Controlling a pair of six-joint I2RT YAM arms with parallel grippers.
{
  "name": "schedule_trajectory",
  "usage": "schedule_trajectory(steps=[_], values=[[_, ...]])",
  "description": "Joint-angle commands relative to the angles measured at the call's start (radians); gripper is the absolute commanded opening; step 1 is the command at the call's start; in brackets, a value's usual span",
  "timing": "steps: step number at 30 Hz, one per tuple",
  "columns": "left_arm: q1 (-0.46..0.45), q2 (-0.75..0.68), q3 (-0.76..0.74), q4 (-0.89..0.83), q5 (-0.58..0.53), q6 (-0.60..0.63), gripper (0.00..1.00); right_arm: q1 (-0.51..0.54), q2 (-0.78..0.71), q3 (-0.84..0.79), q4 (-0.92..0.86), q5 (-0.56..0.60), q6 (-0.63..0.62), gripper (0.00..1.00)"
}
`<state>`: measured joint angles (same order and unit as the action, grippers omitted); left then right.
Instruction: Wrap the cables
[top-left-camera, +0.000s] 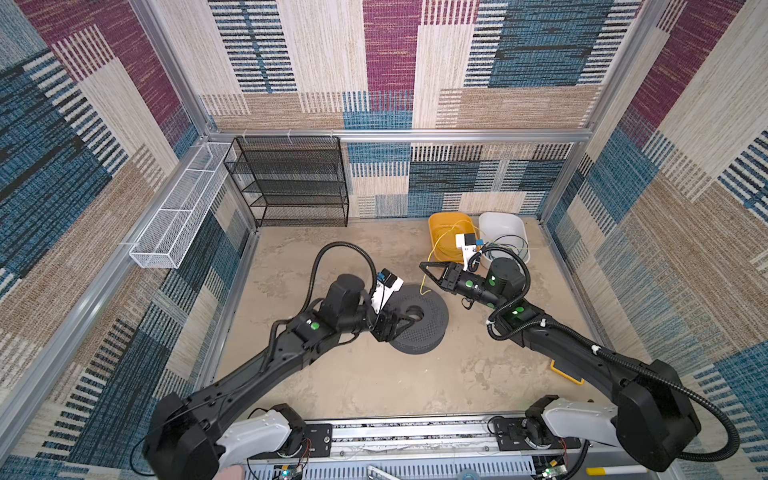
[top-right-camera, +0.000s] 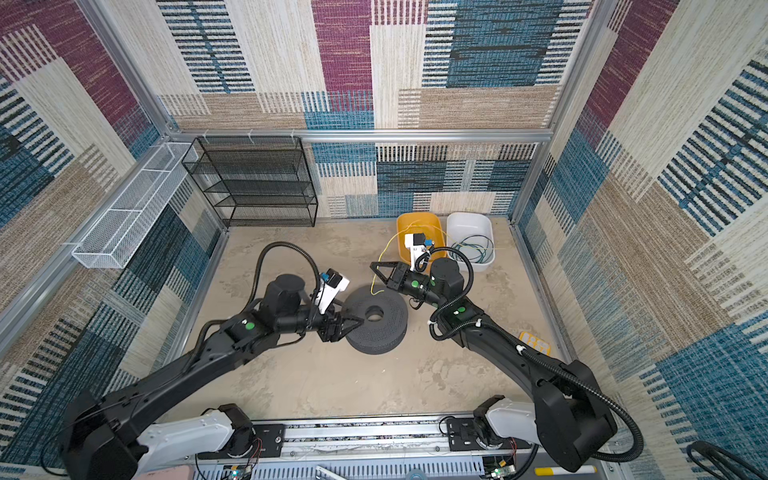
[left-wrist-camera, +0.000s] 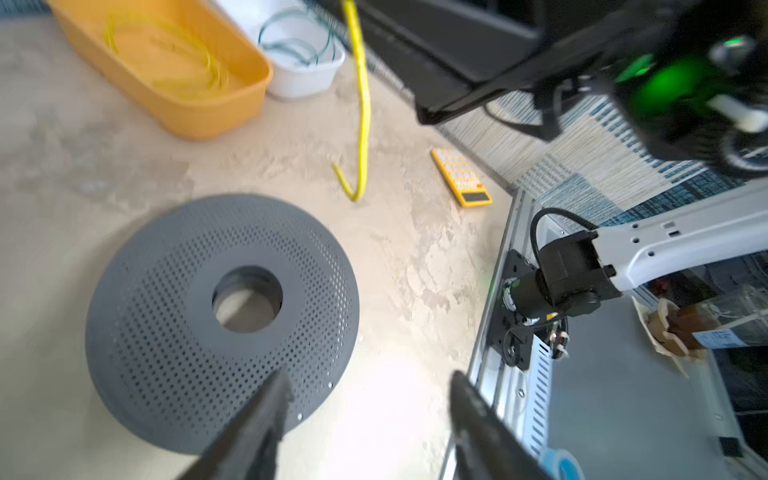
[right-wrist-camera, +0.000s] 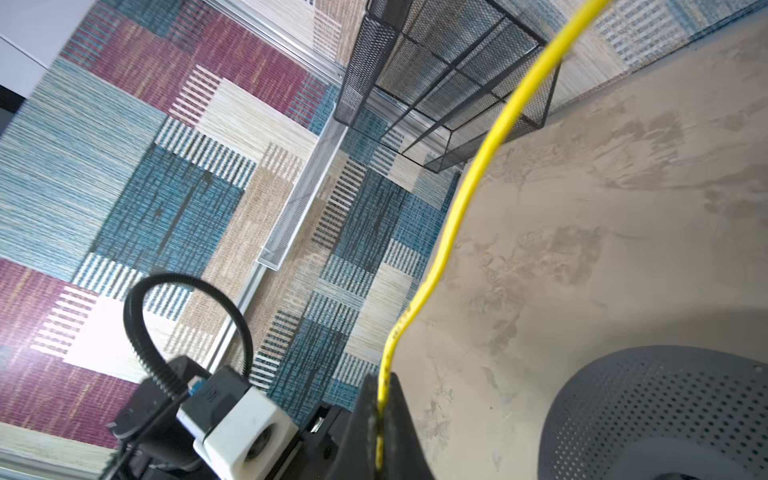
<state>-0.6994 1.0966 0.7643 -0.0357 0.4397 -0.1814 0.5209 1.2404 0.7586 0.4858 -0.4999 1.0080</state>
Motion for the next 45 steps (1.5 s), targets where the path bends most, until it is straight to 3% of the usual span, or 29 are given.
schedule_trajectory(steps=[1,6,11,17,24,30,39,45], values=[[-0.016,-0.054,-0.139,0.470,-0.143,-0.008,0.82,0.009,-0.021,-0.008,0.121,0.076,0.104,0.00],[-0.073,0.056,-0.252,0.917,-0.205,0.034,0.79,0.028,-0.050,-0.023,0.152,0.130,0.165,0.00],[-0.112,0.237,-0.238,1.248,-0.288,0.082,0.68,0.040,-0.070,-0.023,0.153,0.141,0.189,0.00],[-0.125,0.378,-0.179,1.379,-0.317,0.082,0.51,0.044,-0.103,-0.029,0.128,0.148,0.184,0.00],[-0.140,0.413,-0.147,1.399,-0.291,0.076,0.34,0.044,-0.116,-0.048,0.128,0.160,0.188,0.00],[-0.144,0.426,-0.138,1.396,-0.295,0.079,0.02,0.044,-0.108,-0.043,0.152,0.154,0.196,0.00],[-0.147,0.404,-0.158,1.358,-0.280,0.060,0.00,0.044,-0.106,-0.021,0.142,0.170,0.179,0.00],[-0.148,0.303,-0.158,1.114,-0.231,0.033,0.00,0.042,-0.097,0.012,0.107,0.203,0.123,0.00]])
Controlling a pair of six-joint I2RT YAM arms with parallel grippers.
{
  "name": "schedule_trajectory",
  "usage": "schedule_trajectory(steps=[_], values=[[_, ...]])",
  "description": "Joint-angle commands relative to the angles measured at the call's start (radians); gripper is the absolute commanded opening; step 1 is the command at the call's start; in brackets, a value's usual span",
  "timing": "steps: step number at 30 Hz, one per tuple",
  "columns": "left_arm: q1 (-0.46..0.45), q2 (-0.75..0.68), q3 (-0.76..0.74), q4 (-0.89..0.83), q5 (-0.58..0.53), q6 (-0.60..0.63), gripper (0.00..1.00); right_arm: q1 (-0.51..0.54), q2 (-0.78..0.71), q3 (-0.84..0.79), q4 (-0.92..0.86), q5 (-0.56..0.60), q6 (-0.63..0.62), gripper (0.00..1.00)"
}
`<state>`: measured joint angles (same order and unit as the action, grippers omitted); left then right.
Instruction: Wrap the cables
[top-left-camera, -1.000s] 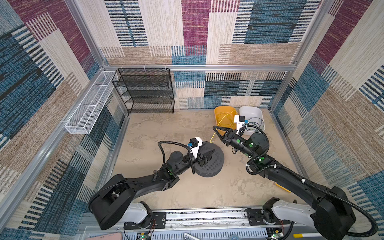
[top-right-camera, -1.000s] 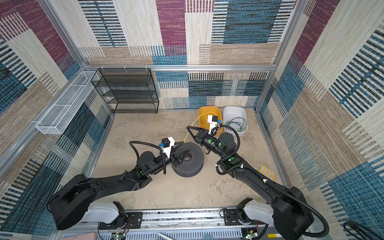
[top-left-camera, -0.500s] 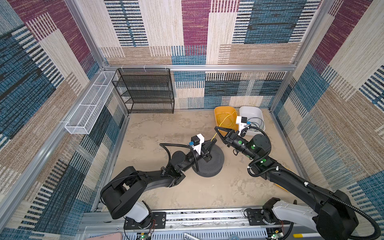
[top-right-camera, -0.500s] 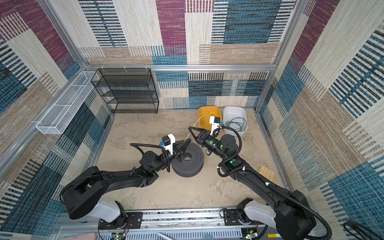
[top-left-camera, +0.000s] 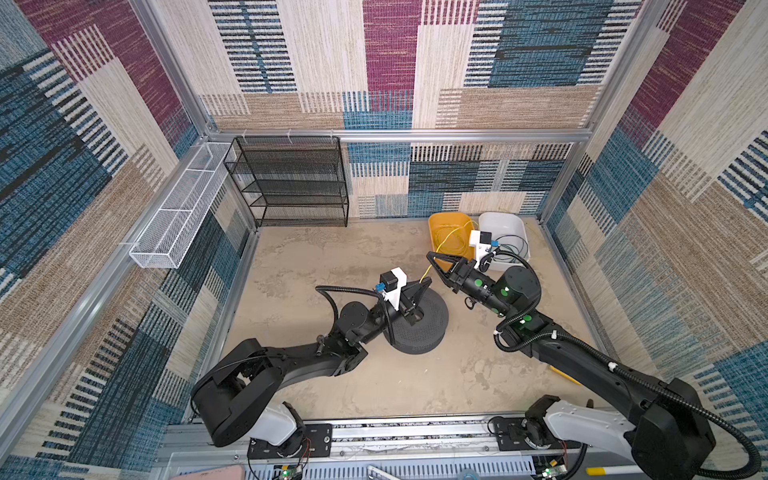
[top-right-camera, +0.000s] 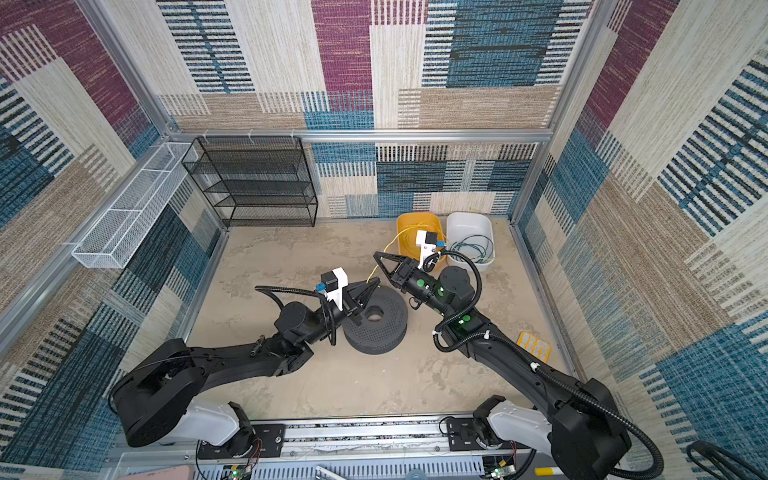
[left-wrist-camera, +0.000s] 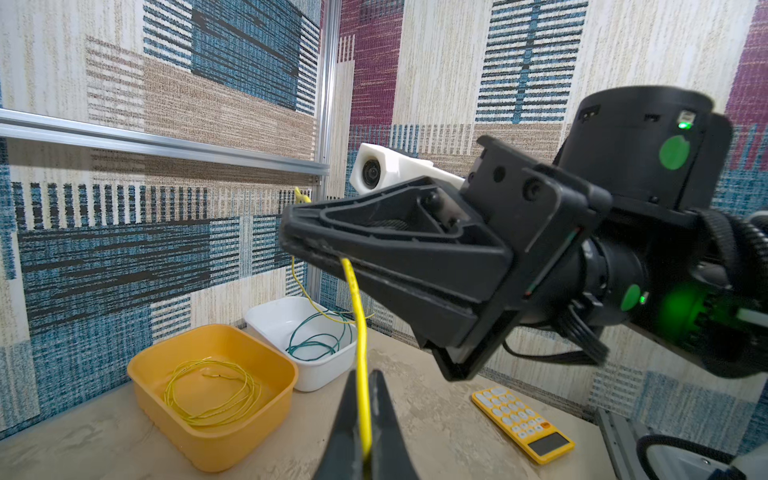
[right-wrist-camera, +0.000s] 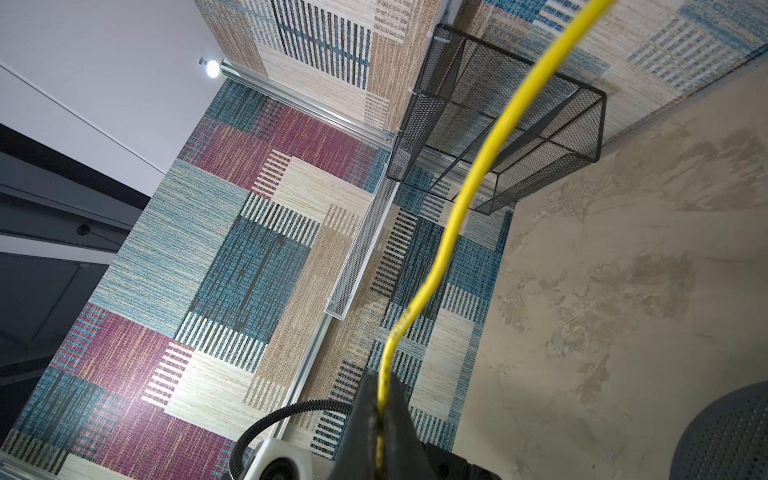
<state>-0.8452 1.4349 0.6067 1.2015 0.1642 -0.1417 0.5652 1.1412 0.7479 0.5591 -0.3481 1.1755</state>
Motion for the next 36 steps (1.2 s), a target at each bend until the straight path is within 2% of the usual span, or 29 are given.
schedule_trajectory(steps=[1,5,7,13,19,23,29,36], values=[[-0.001,-0.068,0.006,-0.206,0.049,-0.016,0.00,-0.003,0.005,0.033,0.022,0.058,-0.061,0.00],[-0.002,-0.174,0.067,-0.597,0.074,-0.026,0.00,-0.003,0.034,0.079,-0.003,0.064,-0.119,0.00],[-0.003,-0.213,0.082,-0.739,0.077,-0.024,0.00,-0.004,0.053,0.094,-0.011,0.061,-0.136,0.00],[-0.003,-0.311,0.146,-1.110,0.046,0.012,0.00,-0.006,0.104,0.123,-0.025,0.021,-0.182,0.00],[-0.003,-0.321,0.239,-1.388,0.068,0.014,0.00,-0.005,0.105,0.138,-0.056,0.019,-0.236,0.00],[-0.003,-0.297,0.280,-1.504,0.059,0.023,0.00,-0.005,0.103,0.140,-0.057,0.008,-0.242,0.00],[-0.002,-0.284,0.278,-1.524,0.032,0.005,0.00,-0.004,0.098,0.118,-0.030,-0.028,-0.212,0.00],[-0.001,-0.183,0.393,-1.690,0.048,0.025,0.00,-0.004,0.088,0.111,-0.047,-0.022,-0.225,0.00]])
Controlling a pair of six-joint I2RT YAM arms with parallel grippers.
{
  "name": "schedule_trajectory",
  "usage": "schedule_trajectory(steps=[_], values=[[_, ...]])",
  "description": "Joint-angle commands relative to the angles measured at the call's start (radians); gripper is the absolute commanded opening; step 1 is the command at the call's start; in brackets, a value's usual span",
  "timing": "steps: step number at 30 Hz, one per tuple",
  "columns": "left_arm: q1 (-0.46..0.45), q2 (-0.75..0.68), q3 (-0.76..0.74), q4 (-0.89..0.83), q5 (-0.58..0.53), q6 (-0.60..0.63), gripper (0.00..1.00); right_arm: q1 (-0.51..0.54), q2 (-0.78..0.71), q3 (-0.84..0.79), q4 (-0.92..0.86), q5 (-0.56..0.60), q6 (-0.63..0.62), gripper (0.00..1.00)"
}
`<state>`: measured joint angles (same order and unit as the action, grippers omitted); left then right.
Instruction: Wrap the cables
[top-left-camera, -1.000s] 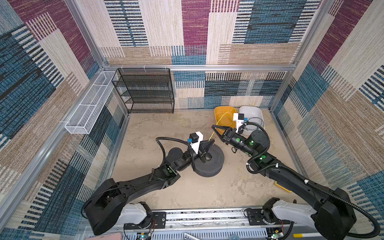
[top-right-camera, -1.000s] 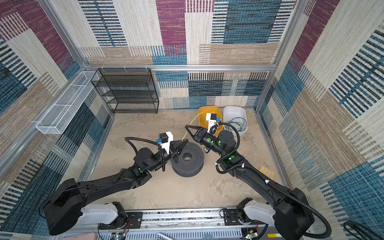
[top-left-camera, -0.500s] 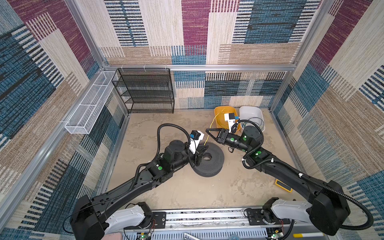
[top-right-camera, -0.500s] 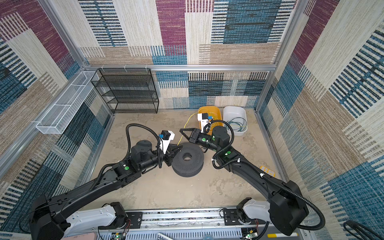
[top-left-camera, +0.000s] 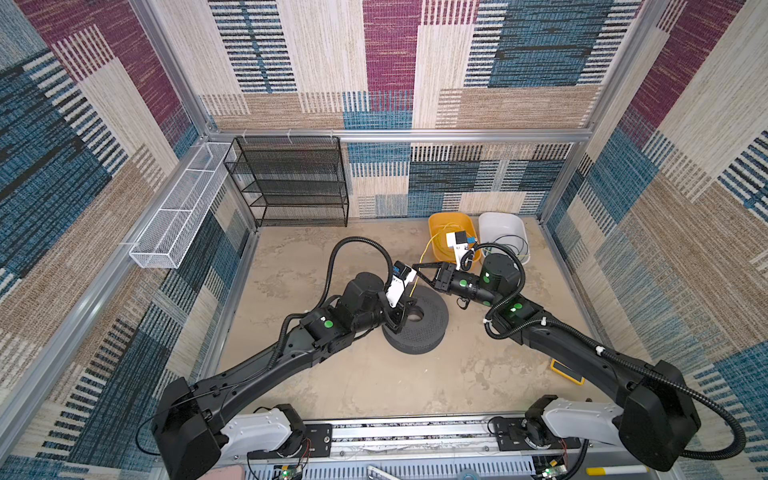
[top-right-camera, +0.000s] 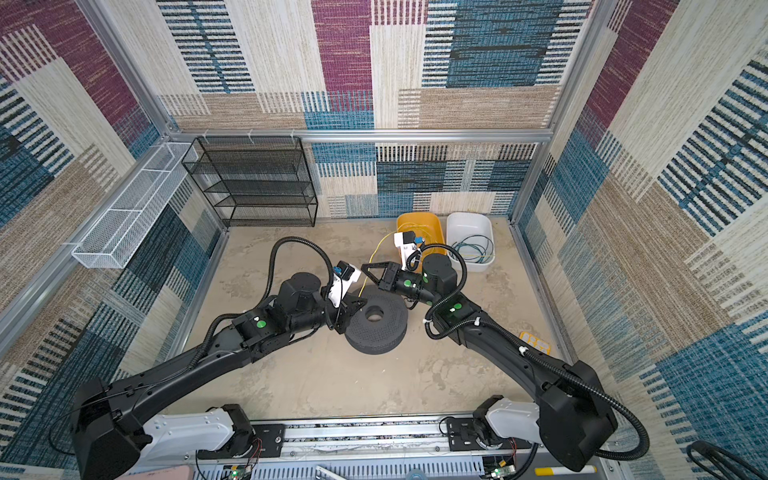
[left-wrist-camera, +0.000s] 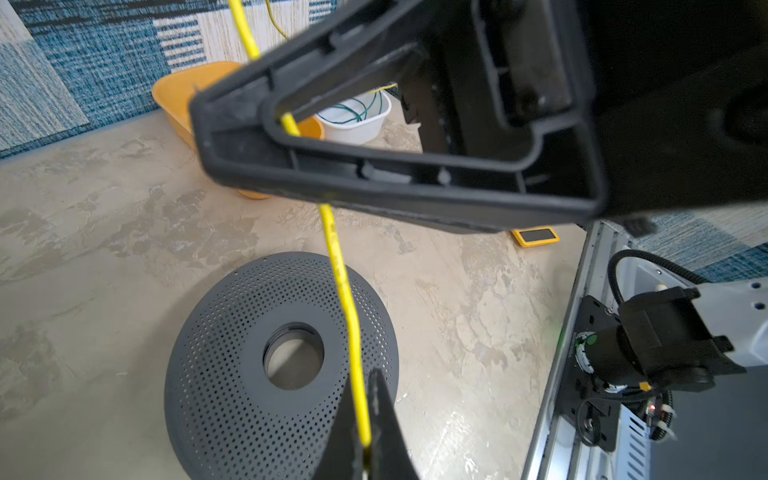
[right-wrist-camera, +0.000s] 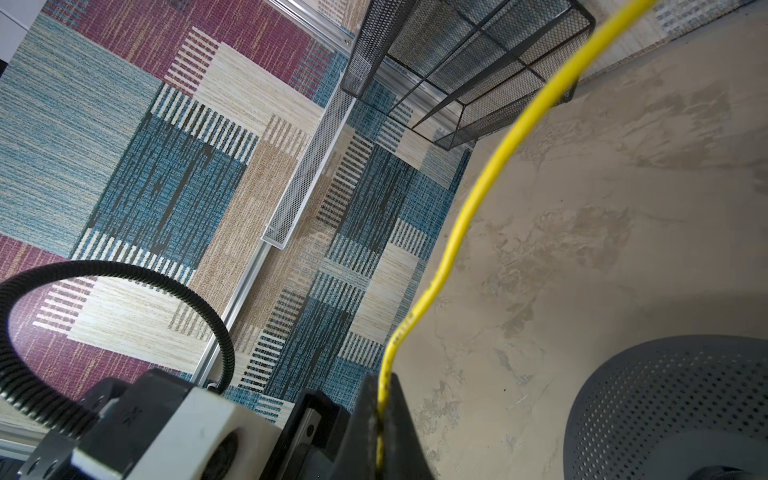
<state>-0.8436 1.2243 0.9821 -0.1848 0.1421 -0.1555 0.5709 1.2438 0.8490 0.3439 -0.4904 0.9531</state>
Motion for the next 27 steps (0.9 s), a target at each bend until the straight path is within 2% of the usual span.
schedule_trajectory(steps=[1,4,6,8,10,11,18,23,25,27], values=[[-0.003,0.039,0.030,-0.323,0.072,0.042,0.00,-0.010,-0.016,0.009,0.166,0.121,-0.004,0.00],[-0.003,0.056,0.046,-0.357,0.053,0.039,0.00,-0.010,-0.017,0.005,0.163,0.124,-0.009,0.00],[-0.001,0.059,0.048,-0.366,0.047,0.039,0.11,-0.010,-0.012,0.004,0.160,0.122,-0.012,0.00],[0.000,0.065,0.052,-0.376,0.047,0.036,0.12,-0.009,-0.007,0.004,0.162,0.112,-0.009,0.00],[0.001,0.070,0.051,-0.382,0.051,0.039,0.08,-0.010,-0.005,0.000,0.165,0.105,-0.004,0.00],[0.001,0.075,0.055,-0.388,0.050,0.039,0.00,-0.010,-0.005,-0.004,0.165,0.102,-0.004,0.00],[0.008,0.058,0.067,-0.397,0.038,0.051,0.00,-0.011,-0.012,-0.030,0.162,0.109,-0.007,0.00],[0.015,-0.055,0.022,-0.347,-0.026,0.037,0.39,-0.013,-0.030,-0.035,0.106,0.170,-0.059,0.00],[0.016,-0.116,-0.019,-0.304,-0.092,0.013,0.45,-0.018,-0.037,-0.046,0.094,0.176,-0.069,0.00],[0.029,-0.167,-0.084,-0.244,-0.169,-0.049,0.58,-0.023,-0.047,-0.063,0.092,0.176,-0.074,0.00]])
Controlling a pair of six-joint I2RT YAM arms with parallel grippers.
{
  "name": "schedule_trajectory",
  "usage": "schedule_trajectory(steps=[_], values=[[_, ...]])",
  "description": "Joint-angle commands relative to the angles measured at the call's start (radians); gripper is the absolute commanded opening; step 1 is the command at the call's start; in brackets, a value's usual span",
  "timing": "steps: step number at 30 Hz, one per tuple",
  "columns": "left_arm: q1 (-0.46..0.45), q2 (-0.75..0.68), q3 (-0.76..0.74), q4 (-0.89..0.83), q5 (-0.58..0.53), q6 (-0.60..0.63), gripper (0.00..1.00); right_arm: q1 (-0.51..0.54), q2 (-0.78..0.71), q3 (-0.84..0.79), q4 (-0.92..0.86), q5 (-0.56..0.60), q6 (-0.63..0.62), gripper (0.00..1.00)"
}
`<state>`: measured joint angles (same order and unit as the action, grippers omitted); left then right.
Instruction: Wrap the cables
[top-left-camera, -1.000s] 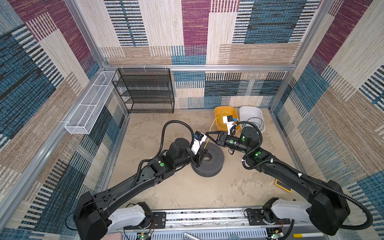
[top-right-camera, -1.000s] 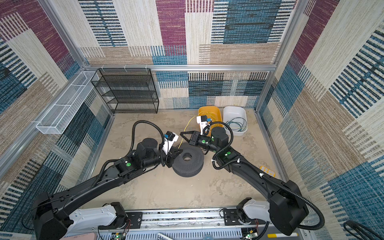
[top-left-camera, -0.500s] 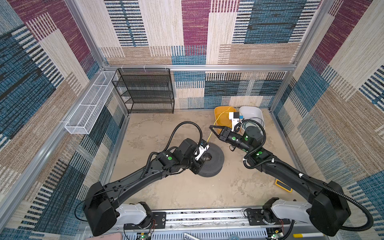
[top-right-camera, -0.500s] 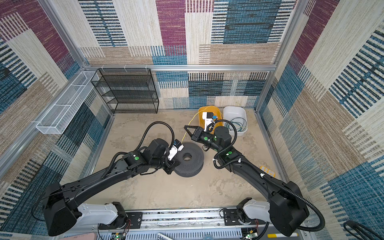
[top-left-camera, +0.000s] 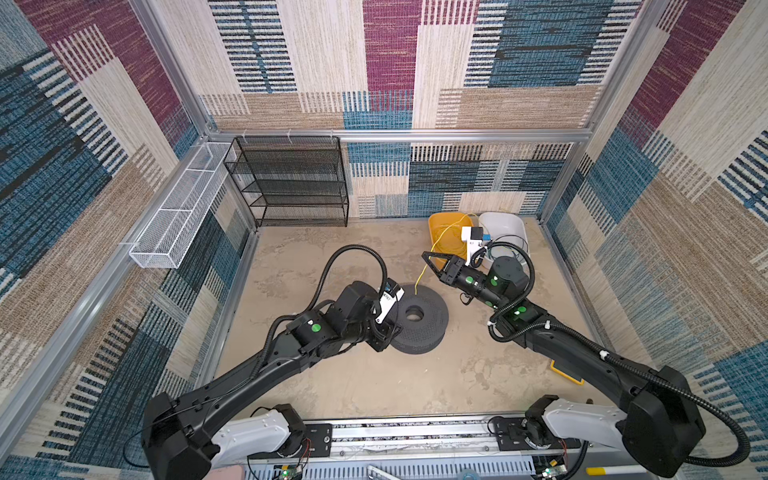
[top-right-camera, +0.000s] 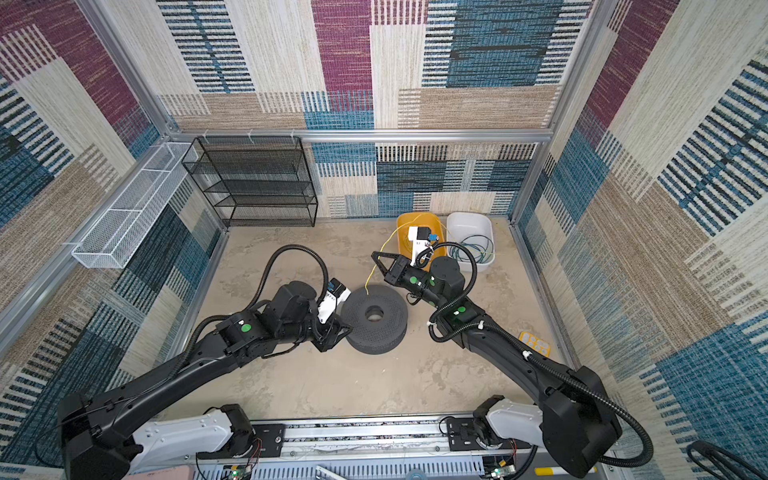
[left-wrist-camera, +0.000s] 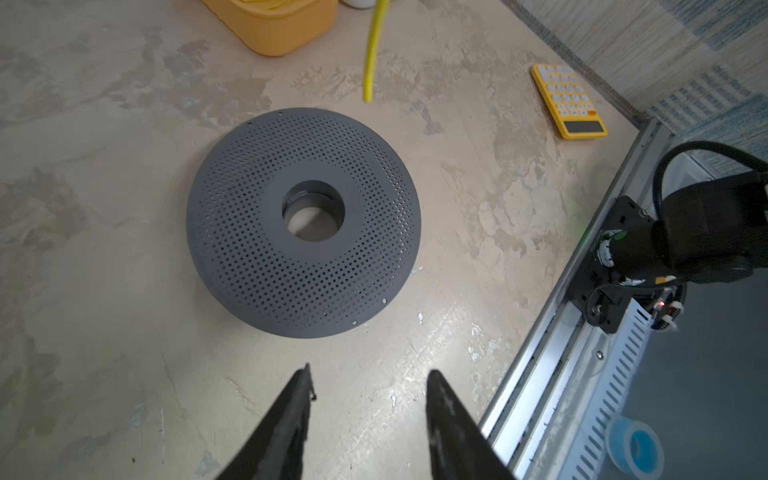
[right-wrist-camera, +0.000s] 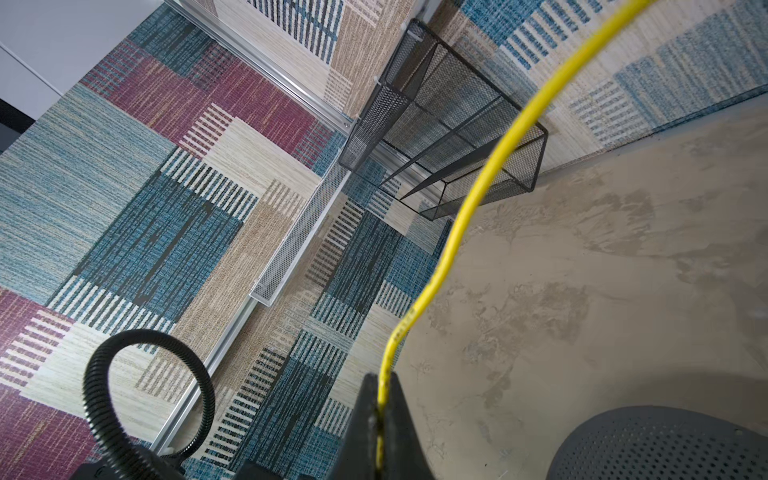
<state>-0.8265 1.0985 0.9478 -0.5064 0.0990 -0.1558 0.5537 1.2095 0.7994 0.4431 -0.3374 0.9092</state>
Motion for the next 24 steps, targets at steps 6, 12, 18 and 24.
schedule_trajectory(steps=[6,12,18,24], values=[[0.204,-0.082,-0.270,0.364,0.106,-0.285,0.74,-0.011,-0.077,-0.061,-0.104,0.069,-0.124,0.00],[0.309,0.023,-0.396,0.684,0.352,-0.462,0.74,-0.014,-0.125,-0.165,-0.201,0.114,-0.226,0.00],[0.379,0.196,-0.442,0.924,0.439,-0.609,0.74,-0.015,-0.154,-0.220,-0.201,0.101,-0.231,0.00],[0.381,0.322,-0.423,1.006,0.472,-0.639,0.70,-0.015,-0.162,-0.210,-0.227,0.096,-0.241,0.00]])
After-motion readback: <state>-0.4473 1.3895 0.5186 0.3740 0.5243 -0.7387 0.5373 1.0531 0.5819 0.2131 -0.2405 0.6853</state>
